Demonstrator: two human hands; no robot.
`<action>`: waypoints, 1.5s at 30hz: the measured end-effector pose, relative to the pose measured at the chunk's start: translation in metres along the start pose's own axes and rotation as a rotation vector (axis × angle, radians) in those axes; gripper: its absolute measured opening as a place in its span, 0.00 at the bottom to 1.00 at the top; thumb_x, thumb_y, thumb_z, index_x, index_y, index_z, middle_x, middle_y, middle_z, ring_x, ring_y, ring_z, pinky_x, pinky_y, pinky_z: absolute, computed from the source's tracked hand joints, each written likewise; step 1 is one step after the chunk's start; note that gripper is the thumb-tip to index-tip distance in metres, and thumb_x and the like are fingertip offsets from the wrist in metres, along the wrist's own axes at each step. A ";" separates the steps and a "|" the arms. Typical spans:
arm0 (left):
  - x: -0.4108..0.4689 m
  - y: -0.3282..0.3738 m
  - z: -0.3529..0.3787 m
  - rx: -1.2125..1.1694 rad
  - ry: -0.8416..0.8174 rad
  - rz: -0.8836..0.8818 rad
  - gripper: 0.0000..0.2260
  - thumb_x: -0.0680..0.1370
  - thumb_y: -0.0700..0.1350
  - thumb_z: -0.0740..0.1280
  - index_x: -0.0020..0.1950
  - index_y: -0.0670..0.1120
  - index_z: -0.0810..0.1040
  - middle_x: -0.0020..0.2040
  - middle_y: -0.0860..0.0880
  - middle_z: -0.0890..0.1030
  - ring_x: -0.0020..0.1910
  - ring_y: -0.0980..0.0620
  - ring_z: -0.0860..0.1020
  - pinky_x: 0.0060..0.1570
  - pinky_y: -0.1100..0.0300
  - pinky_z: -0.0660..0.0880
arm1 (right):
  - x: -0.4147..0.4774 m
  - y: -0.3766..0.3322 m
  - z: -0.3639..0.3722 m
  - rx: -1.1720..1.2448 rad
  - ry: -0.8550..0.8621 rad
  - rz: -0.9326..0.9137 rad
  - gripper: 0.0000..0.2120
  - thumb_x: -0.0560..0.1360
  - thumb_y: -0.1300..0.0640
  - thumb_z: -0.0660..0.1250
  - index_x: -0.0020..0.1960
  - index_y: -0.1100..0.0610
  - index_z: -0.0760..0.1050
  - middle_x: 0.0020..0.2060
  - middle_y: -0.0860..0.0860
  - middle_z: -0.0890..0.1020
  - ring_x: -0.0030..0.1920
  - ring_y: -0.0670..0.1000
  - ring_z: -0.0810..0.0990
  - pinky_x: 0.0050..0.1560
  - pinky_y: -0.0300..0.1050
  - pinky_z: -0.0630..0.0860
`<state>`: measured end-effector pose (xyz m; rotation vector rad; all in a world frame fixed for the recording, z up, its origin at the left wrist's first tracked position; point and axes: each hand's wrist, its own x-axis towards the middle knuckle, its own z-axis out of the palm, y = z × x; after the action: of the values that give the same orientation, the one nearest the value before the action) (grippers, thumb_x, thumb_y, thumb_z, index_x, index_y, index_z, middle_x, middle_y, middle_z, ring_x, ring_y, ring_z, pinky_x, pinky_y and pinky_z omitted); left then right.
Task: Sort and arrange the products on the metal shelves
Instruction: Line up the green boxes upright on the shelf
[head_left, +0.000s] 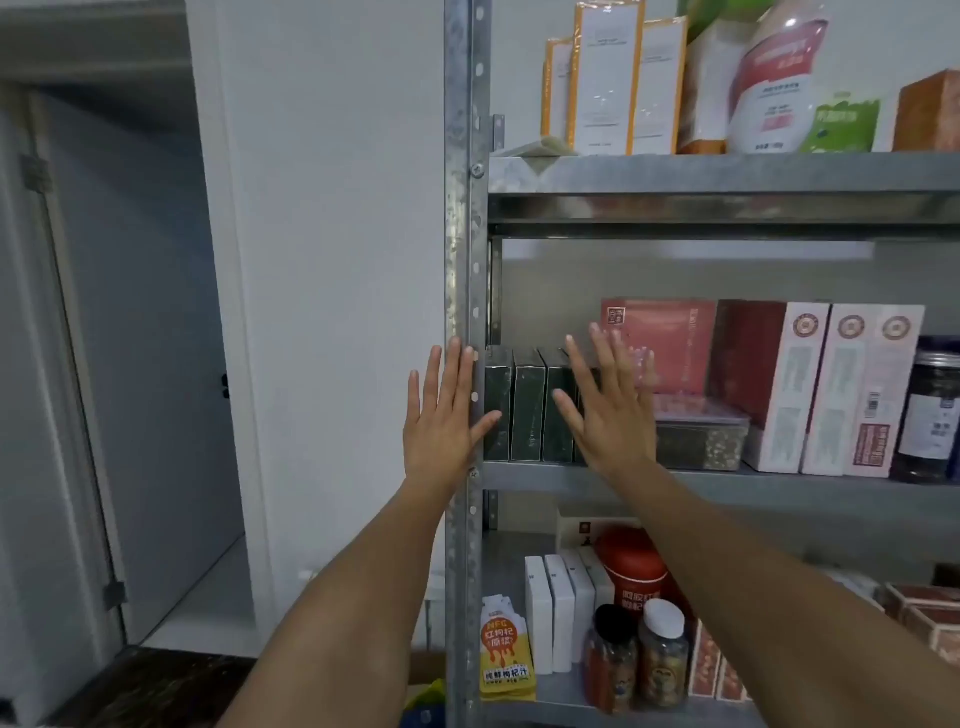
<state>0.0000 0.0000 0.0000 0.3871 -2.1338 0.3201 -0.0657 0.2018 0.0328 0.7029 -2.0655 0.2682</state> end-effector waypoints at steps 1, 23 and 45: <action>0.000 -0.001 0.000 -0.024 0.004 0.001 0.35 0.79 0.66 0.37 0.78 0.46 0.32 0.79 0.47 0.33 0.78 0.46 0.36 0.76 0.47 0.38 | 0.003 -0.006 0.000 -0.013 0.003 -0.017 0.31 0.80 0.38 0.37 0.79 0.50 0.46 0.79 0.55 0.45 0.78 0.55 0.42 0.75 0.59 0.35; 0.002 -0.009 0.002 -0.084 -0.008 0.077 0.35 0.80 0.65 0.43 0.77 0.48 0.31 0.77 0.47 0.31 0.78 0.44 0.36 0.75 0.48 0.37 | 0.031 -0.047 0.017 0.041 -0.084 -0.091 0.23 0.82 0.42 0.51 0.72 0.52 0.67 0.75 0.48 0.64 0.77 0.55 0.54 0.74 0.58 0.31; 0.009 -0.019 -0.021 -0.053 -0.323 0.151 0.62 0.65 0.72 0.69 0.69 0.54 0.18 0.70 0.48 0.18 0.74 0.42 0.27 0.66 0.49 0.24 | 0.035 -0.085 0.010 0.074 -0.099 0.154 0.16 0.79 0.47 0.56 0.64 0.53 0.66 0.46 0.57 0.81 0.48 0.58 0.79 0.49 0.51 0.67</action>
<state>0.0183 -0.0114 0.0207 0.2605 -2.4902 0.3026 -0.0385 0.1155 0.0495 0.6121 -2.2175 0.4061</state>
